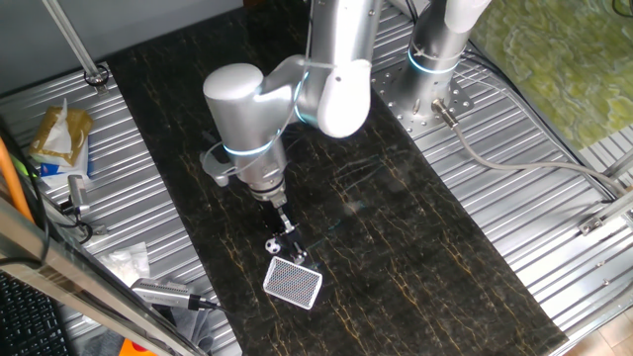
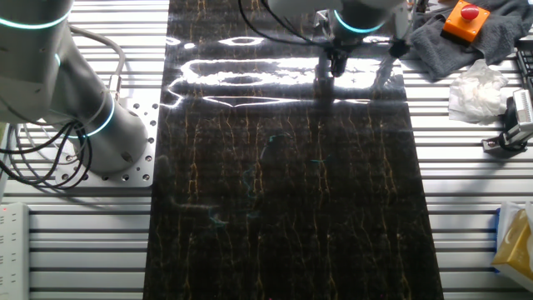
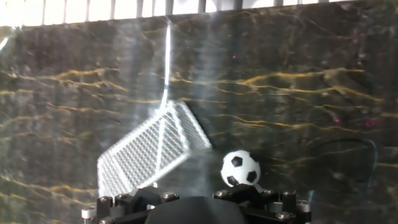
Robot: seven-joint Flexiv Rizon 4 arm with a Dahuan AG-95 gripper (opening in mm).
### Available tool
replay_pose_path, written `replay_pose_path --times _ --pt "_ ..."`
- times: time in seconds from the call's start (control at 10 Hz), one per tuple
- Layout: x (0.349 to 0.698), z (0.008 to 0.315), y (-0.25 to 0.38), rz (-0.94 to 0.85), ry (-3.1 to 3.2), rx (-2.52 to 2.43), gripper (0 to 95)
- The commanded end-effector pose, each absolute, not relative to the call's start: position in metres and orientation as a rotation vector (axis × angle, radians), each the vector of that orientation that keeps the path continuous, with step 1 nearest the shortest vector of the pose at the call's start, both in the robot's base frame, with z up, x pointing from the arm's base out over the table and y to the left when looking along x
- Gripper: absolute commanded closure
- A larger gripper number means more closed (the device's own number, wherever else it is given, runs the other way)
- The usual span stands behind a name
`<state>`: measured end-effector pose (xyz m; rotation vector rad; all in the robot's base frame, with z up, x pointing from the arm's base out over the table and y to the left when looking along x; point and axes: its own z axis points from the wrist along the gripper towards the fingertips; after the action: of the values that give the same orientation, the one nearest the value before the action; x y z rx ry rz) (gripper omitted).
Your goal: Push the soccer ball into the goal
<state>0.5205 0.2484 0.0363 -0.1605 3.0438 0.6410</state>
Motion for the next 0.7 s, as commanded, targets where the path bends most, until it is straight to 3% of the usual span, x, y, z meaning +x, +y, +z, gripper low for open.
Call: replay_pose_path --times 0.1,0.5,0.6,0.7 --pt "0.5245 0.0357 0.2556 0.635 3.042 -0.145 0.0" --pt "0.5248 0.0439 0.2618 0.62 3.055 -0.145 0.0" --pt "0.5246 0.0448 0.2615 0.614 3.056 -0.149 19.0" --pt "0.5264 0.0455 0.261 0.606 3.049 -0.163 19.0"
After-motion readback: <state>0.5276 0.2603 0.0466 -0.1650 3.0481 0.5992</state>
